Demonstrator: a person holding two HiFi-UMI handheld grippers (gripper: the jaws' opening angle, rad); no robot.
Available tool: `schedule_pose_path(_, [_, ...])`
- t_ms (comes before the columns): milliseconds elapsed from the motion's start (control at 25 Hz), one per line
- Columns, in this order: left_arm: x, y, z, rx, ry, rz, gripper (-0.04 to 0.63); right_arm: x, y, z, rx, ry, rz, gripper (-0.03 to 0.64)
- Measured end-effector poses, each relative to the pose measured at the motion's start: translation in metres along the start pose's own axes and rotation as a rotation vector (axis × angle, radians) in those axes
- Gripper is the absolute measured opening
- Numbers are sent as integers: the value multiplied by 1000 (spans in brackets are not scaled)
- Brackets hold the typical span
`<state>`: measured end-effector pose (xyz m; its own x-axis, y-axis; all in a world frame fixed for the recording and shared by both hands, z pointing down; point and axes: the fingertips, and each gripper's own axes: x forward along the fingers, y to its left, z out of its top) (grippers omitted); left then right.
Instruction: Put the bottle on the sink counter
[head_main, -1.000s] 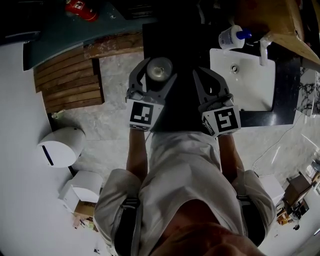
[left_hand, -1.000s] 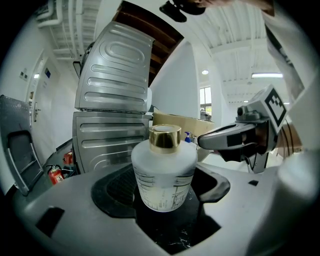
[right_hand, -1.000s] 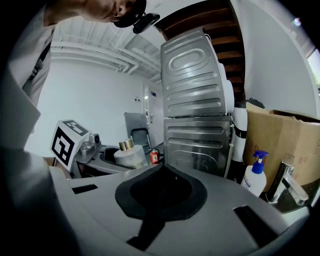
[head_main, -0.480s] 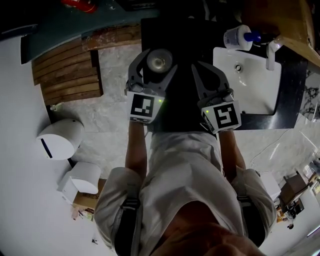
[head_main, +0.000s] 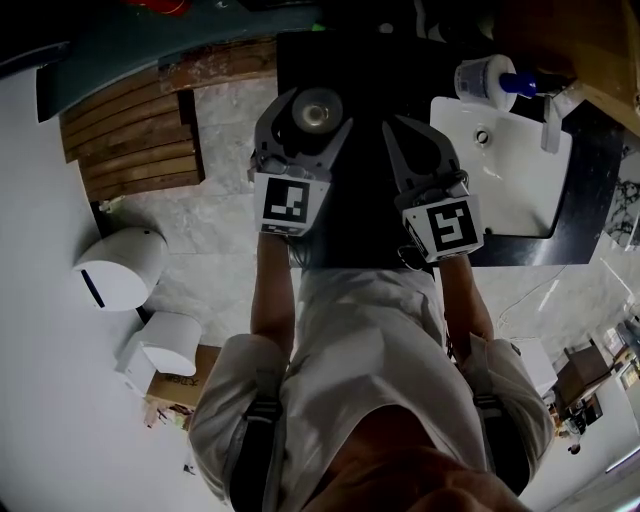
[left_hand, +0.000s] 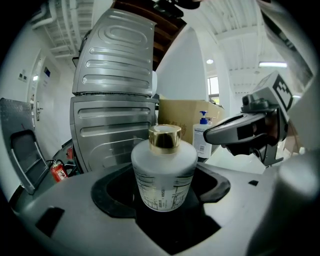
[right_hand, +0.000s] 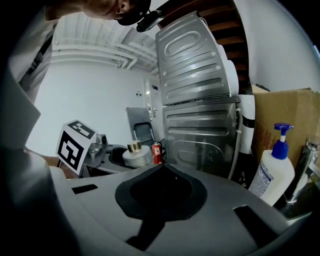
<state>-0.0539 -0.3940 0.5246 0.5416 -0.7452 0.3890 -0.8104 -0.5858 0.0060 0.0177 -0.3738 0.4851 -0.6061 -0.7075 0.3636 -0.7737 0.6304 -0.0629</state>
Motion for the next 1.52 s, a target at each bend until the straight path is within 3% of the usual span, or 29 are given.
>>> schedule_pose_path(1520, [59, 12, -44, 5, 140, 14, 327, 30, -26, -33, 49, 77, 15, -3])
